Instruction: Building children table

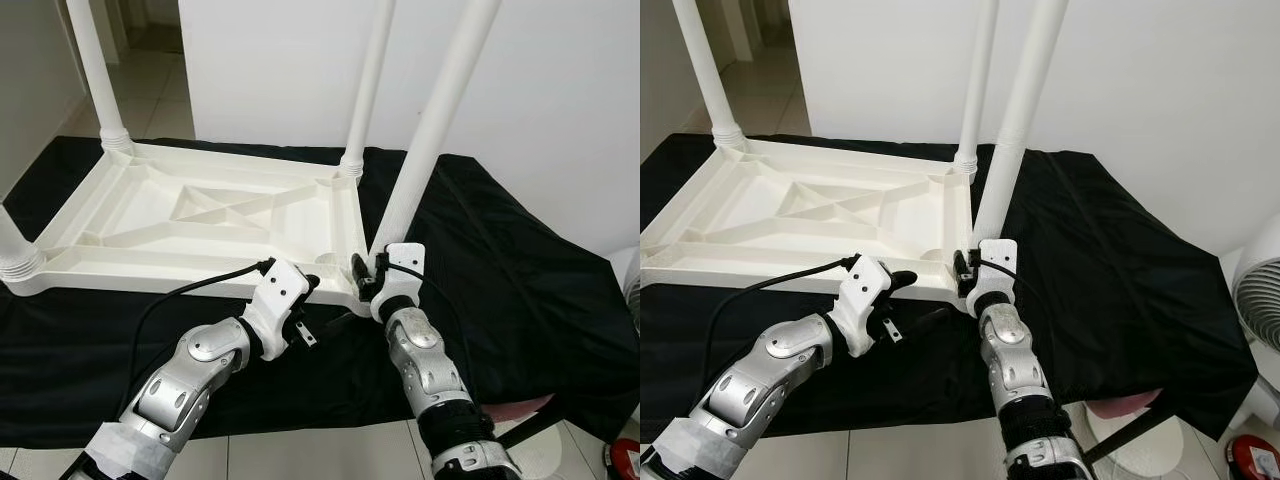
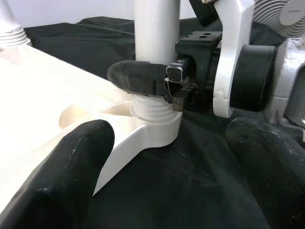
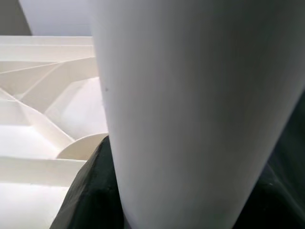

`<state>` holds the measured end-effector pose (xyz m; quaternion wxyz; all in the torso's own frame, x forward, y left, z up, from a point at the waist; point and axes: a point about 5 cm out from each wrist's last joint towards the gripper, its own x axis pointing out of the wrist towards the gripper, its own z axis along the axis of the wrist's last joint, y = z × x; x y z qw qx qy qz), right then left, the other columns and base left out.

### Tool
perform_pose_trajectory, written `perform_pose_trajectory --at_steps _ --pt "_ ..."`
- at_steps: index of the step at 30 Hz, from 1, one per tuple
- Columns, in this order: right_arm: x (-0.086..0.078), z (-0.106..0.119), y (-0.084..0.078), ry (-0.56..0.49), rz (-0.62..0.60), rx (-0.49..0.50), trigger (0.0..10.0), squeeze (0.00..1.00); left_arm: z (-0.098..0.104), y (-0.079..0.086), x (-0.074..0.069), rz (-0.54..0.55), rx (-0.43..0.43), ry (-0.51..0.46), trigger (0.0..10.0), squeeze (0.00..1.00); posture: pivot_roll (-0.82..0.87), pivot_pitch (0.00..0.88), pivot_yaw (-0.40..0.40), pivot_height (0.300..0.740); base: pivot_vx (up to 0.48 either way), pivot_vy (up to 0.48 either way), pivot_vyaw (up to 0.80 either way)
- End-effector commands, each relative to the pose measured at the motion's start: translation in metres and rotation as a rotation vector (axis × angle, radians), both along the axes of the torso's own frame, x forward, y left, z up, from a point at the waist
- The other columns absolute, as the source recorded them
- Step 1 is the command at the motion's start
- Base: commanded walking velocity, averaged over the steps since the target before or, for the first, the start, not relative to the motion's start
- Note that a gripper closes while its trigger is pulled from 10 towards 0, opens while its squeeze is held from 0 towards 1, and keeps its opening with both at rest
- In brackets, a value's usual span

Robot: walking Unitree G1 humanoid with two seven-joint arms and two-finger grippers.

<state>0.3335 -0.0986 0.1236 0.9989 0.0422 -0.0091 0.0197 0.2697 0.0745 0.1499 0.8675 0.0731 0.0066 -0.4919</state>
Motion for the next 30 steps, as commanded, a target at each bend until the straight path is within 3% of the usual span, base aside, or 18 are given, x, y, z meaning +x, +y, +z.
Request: perform_pose_trajectory --at_steps 1,6,7,20,21,25,26,28,30 --pt "-0.004 -0.014 -0.001 0.085 -0.037 -0.019 10.0 0.0 -0.002 -0.005 -0.004 -0.094 0.017 0.005 10.0 0.0 0.08 0.0 -0.094 0.74 0.0 0.0 0.0" --pt "-0.006 -0.012 0.002 0.083 0.001 -0.005 10.0 0.0 -0.002 -0.005 -0.004 -0.094 0.02 0.005 10.0 0.0 0.08 0.0 -0.096 0.74 0.0 0.0 0.0" --pt "-0.006 -0.011 0.001 0.073 0.017 0.017 10.0 1.0 -0.002 -0.004 -0.004 -0.093 0.02 0.004 10.0 0.0 0.09 0.0 -0.096 0.74 0.0 0.0 0.0" --pt "-0.008 0.002 -0.007 -0.033 0.105 0.009 10.0 1.0 -0.001 -0.004 -0.003 -0.093 0.022 0.002 10.0 0.0 0.08 0.0 -0.092 0.74 0.0 0.0 0.0" --pt "-0.012 0.002 -0.014 -0.05 0.16 -0.008 10.0 0.42 -0.001 -0.003 -0.003 -0.096 0.023 0.002 10.0 0.0 0.08 0.0 -0.088 0.74 0.0 0.0 0.0" --pt "-0.014 0.002 -0.017 -0.054 0.18 -0.015 10.0 0.42 -0.001 -0.003 -0.003 -0.096 0.024 0.003 10.0 0.0 0.08 0.0 -0.088 0.74 0.0 0.0 0.0" --pt "-0.015 0.002 -0.021 -0.065 0.206 -0.037 10.0 0.0 -0.001 -0.003 -0.003 -0.097 0.025 0.003 10.0 0.0 0.08 0.0 -0.086 0.74 0.0 0.0 0.0" --pt "-0.016 0.002 -0.024 -0.077 0.232 -0.059 10.0 0.0 -0.001 -0.003 -0.003 -0.098 0.026 0.003 10.0 0.0 0.08 0.0 -0.086 0.74 0.0 0.0 0.0" --pt "-0.018 0.001 -0.031 -0.1 0.357 -0.117 10.0 0.0 0.0 -0.003 -0.002 -0.103 0.027 0.004 10.0 0.0 0.07 0.0 -0.074 0.74 0.0 0.0 0.0"
